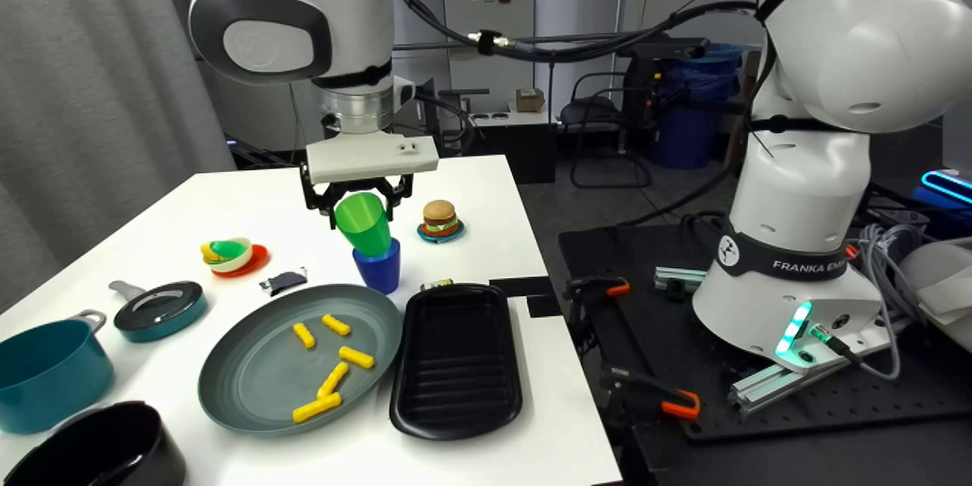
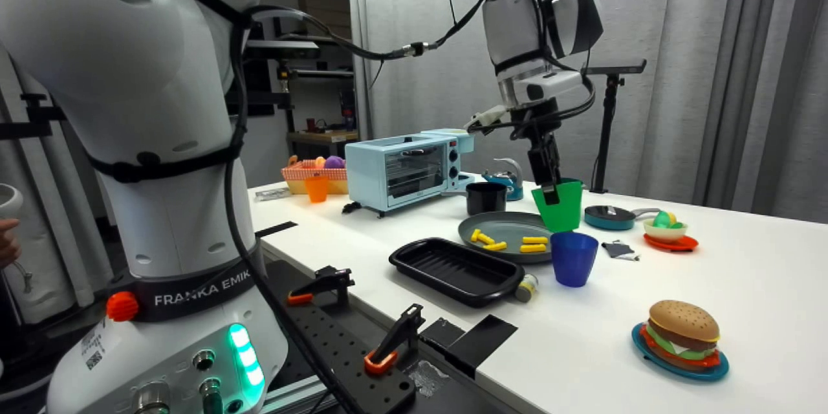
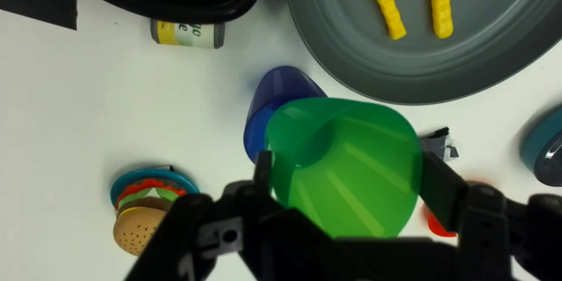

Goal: Pour the contents of the green cup onto the plate, then put it in the blue cup

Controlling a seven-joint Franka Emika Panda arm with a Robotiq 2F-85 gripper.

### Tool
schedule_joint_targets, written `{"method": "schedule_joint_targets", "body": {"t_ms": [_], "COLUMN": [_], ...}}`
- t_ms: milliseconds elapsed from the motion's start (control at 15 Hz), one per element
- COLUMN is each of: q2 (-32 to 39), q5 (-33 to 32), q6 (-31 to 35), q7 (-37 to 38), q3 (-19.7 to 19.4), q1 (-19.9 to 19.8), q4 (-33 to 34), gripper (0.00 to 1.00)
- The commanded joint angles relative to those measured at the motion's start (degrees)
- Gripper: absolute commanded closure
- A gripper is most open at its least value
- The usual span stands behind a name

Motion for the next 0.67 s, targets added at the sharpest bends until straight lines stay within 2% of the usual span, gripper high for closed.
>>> {"method": "schedule_joint_targets", "body": {"t_ms": [0, 600], "q2": [2.81, 4.16], "q5": [1.02, 1.04], "q6": [1.82, 2.98], "q7": [-2.67, -3.93], "q3": [2.93, 3.41], "q1": [-3.22, -4.18], "q4": [3.43, 6.88], "gripper": [0.44, 0.44]}}
